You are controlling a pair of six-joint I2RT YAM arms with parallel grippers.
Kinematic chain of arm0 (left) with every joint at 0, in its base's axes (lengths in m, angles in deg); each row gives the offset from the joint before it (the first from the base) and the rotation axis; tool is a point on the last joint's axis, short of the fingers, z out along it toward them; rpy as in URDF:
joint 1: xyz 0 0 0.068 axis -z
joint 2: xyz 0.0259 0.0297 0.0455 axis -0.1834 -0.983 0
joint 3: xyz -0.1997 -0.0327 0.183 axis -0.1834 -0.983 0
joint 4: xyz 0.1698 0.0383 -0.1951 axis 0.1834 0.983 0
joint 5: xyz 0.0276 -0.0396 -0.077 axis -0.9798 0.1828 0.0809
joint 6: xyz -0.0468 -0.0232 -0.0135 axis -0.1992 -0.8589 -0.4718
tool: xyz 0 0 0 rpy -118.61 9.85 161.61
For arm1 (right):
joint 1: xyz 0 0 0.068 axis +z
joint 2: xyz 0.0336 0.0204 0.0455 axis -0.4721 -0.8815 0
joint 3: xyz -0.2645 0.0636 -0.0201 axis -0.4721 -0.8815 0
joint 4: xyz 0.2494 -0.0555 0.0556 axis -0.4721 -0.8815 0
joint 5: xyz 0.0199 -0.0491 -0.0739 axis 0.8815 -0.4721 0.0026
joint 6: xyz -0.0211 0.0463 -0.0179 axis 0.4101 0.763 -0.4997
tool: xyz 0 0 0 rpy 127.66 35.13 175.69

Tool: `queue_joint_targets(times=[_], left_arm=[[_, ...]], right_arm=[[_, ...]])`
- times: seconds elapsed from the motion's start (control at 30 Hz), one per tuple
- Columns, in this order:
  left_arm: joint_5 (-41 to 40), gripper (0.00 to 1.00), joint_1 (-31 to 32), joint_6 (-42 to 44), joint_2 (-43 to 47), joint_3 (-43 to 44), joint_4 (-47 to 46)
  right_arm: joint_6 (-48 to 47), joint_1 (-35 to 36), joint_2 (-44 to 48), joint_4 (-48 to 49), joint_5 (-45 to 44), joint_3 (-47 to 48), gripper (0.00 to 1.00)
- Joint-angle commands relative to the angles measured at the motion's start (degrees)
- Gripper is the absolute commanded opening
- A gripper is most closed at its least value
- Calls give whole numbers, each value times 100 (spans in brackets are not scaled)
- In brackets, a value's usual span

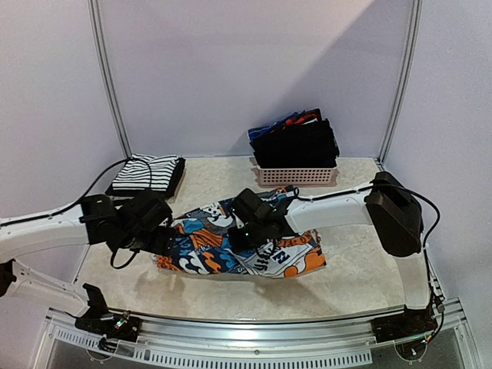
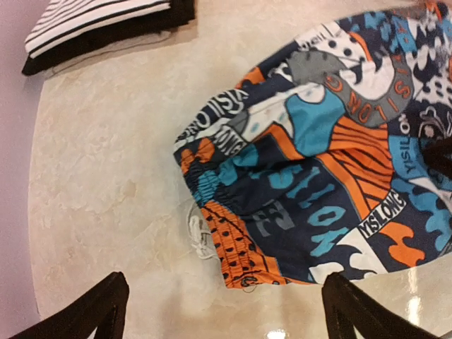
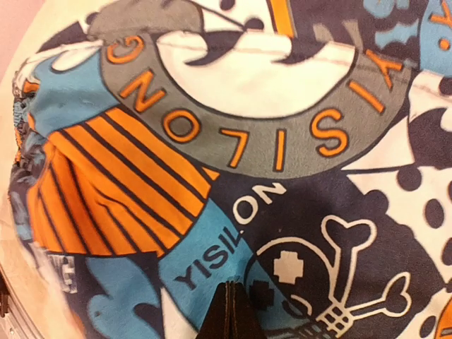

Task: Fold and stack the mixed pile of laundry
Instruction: Move the rectangle-folded shorts to the center of the board, then pick up the rectangle-folded shorts from the center of the board.

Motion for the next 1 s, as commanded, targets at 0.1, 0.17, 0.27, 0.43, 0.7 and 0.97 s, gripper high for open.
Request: queue_joint_targets(times=[0.1, 0.17, 0.27, 0.43, 0.7, 0.97], left_arm=[[1316, 99, -1794, -206, 1610, -1360, -1021], [1826, 100, -2215, -289, 1826, -1734, -1480], [2500, 100, -2523, -122, 1882, -2235, -2529], [3119, 96, -3034, 318, 1079, -2232, -3354], [3995, 84, -3510, 89, -370, -2386, -5131], [3865, 66, -3637, 77, -1253, -2273, -5449]], right_arm=[[-263, 29, 544, -232, -137, -47, 2], [-289, 27, 604, -274, -151, -59, 2], [-329, 26, 661, -291, -160, -82, 2], [-347, 31, 678, -307, -107, -109, 2], [-343, 31, 953, -174, -81, -499, 2], [-315, 48, 1205, -140, -95, -806, 2]])
